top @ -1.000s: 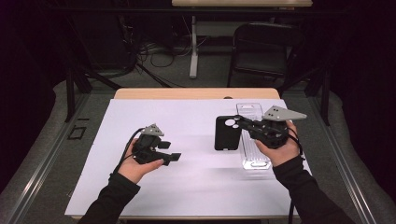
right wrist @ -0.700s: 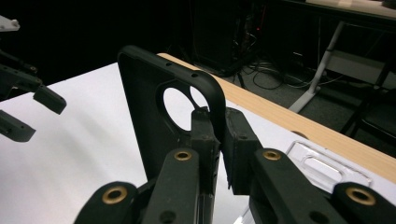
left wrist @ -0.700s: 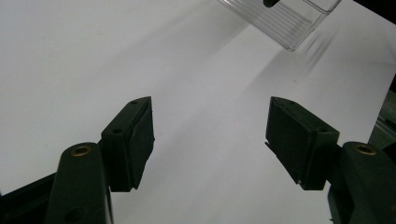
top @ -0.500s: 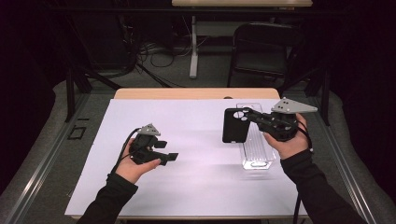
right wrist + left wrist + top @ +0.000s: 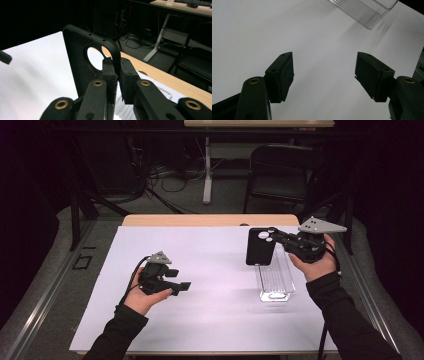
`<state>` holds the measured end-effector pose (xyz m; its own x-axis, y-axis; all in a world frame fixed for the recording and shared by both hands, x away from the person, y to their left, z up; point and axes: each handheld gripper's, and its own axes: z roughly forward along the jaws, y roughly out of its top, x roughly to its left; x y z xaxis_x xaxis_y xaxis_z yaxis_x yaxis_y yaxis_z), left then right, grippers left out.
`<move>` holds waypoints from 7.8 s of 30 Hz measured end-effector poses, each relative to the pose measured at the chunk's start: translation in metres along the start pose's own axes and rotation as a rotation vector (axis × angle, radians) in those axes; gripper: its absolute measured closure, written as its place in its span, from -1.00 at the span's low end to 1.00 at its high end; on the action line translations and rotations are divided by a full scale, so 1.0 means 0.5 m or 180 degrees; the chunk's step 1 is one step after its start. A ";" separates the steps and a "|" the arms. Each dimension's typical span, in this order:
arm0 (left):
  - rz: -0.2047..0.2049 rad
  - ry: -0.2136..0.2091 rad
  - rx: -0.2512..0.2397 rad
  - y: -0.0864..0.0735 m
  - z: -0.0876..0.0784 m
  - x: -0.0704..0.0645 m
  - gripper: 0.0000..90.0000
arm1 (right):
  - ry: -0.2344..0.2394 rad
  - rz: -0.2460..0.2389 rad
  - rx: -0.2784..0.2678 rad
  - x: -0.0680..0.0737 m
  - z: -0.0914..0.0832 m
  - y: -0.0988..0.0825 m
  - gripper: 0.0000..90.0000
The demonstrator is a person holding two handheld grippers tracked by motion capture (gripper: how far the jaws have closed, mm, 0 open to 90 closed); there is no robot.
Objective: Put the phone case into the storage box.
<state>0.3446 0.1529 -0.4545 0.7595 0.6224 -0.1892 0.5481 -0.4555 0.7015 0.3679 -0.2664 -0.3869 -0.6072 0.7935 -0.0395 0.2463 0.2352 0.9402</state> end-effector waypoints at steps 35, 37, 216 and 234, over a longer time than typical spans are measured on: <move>-0.0047 -0.0060 -0.0069 0.000 0.007 0.003 -0.49 | -0.0371 -0.0022 0.0051 -0.123 0.070 0.014 0.88; -0.0054 -0.0062 -0.0075 0.000 0.007 0.003 -0.51 | -0.0390 -0.0023 0.0063 -0.128 0.075 0.011 0.88; -0.0191 -0.0056 0.0065 -0.049 0.036 0.019 -0.78 | -0.0901 -0.0461 0.0478 -0.219 0.239 -0.107 0.55; -0.0187 -0.0060 0.0068 -0.051 0.036 0.020 -0.78 | -0.0921 -0.0310 0.0465 -0.223 0.245 -0.110 0.32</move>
<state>0.3445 0.1589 -0.4865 0.7322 0.6364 -0.2427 0.5990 -0.4321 0.6741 0.5145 -0.2991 -0.4755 -0.3989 0.8848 -0.2408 0.3160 0.3791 0.8697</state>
